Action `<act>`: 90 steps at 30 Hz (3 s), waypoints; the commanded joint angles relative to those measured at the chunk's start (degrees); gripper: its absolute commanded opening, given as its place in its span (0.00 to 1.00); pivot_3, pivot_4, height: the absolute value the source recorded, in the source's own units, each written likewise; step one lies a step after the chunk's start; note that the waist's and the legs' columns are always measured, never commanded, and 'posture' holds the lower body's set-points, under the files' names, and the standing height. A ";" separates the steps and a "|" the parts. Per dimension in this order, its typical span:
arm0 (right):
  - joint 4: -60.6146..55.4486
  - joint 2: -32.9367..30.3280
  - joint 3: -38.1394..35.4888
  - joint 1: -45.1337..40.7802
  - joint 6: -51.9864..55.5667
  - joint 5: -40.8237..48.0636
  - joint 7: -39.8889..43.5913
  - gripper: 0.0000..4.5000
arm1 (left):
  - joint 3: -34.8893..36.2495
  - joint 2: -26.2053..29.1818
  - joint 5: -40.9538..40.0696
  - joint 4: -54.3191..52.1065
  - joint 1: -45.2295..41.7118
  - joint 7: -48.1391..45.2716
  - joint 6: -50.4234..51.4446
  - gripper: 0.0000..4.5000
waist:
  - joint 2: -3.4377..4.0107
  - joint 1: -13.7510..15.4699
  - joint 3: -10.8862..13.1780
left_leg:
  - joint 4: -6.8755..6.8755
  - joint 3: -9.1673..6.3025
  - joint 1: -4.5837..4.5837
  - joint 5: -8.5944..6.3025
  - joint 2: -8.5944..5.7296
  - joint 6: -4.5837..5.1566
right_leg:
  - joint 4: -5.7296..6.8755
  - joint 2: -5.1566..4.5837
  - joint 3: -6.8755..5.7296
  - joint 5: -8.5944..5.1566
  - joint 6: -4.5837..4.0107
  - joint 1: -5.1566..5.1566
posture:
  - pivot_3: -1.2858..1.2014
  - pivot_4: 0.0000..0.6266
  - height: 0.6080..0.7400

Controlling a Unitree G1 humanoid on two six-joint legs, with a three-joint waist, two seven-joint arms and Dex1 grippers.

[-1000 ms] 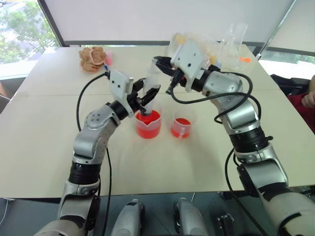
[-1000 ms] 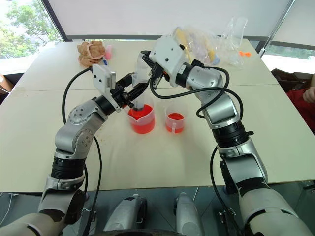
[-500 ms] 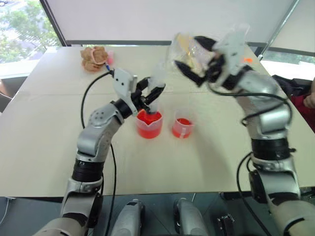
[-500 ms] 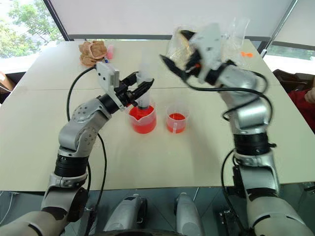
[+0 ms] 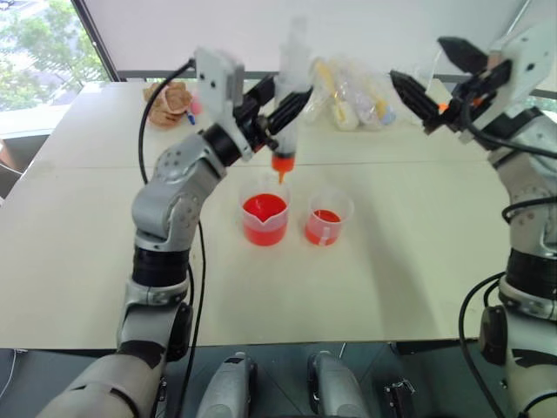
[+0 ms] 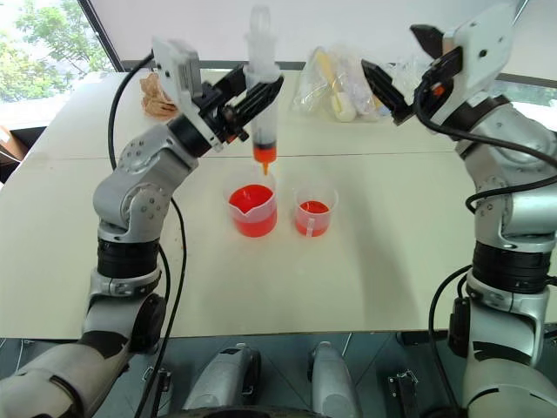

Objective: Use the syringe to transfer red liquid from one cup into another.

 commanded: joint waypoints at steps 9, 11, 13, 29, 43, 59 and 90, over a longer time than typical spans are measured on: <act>-3.67 -5.97 -2.27 -1.06 -1.56 -1.76 -1.23 0.93 | -7.21 -10.14 3.40 11.33 0.36 -5.63 -10.13 0.45 | 0.02 -0.10 0.00 | -0.04 0.06 -0.01 -0.01 -0.02 0.03 | -0.18 0.04 0.00 0.01 0.01 0.06 | 0.52 0.24 1.00; -6.44 -6.26 -0.79 -0.06 -0.58 -1.56 -0.54 0.93 | -7.67 -10.86 3.90 12.46 0.81 -6.22 -11.07 0.45 | 0.03 -0.22 0.00 | -0.04 0.06 -0.01 -0.02 -0.01 0.04 | -0.20 0.03 0.00 0.01 0.01 0.06 | 0.52 0.24 1.00; -9.09 -6.16 0.76 0.73 0.79 -1.00 -0.15 0.93 | -8.04 -11.13 4.19 12.65 1.07 -6.69 -11.60 0.45 | 0.03 -0.35 0.00 | -0.07 0.06 0.00 -0.03 0.00 0.05 | -0.20 0.04 0.00 0.01 0.01 0.06 | 0.52 0.24 1.00; -12.01 -6.37 3.38 2.99 3.05 0.07 2.34 0.93 | -10.52 -10.90 7.11 11.44 3.75 -9.11 -13.30 0.45 | 0.04 0.91 0.00 | -0.06 0.06 -0.01 -0.06 0.02 0.10 | -0.27 0.01 0.00 0.01 0.01 0.07 | 0.52 0.24 1.00; -7.35 -4.98 7.22 1.55 -1.74 -2.49 4.02 0.31 | -11.86 -10.48 8.63 10.16 5.31 -9.13 -13.52 0.45 | 0.04 1.05 0.00 | -0.05 0.06 -0.01 -0.05 0.02 0.10 | -0.27 0.01 -0.01 0.01 0.01 0.07 | 0.52 0.24 1.00; -13.07 -3.08 8.28 7.36 5.46 3.10 5.94 0.01 | -9.38 -13.50 8.20 12.23 2.74 -6.52 -13.92 0.45 | 0.04 1.08 -0.01 | -0.04 0.05 -0.01 -0.06 0.01 0.10 | -0.27 0.02 -0.01 0.01 0.01 0.08 | 0.52 0.24 1.00; -14.65 -0.99 8.70 12.49 7.70 2.35 5.11 0.01 | -6.60 -14.94 7.60 12.75 -1.21 -4.46 -15.15 0.45 | 0.04 1.08 -0.01 | -0.03 0.06 -0.01 -0.06 -0.02 0.11 | -0.26 0.03 -0.01 0.01 0.02 0.08 | 0.52 0.24 1.00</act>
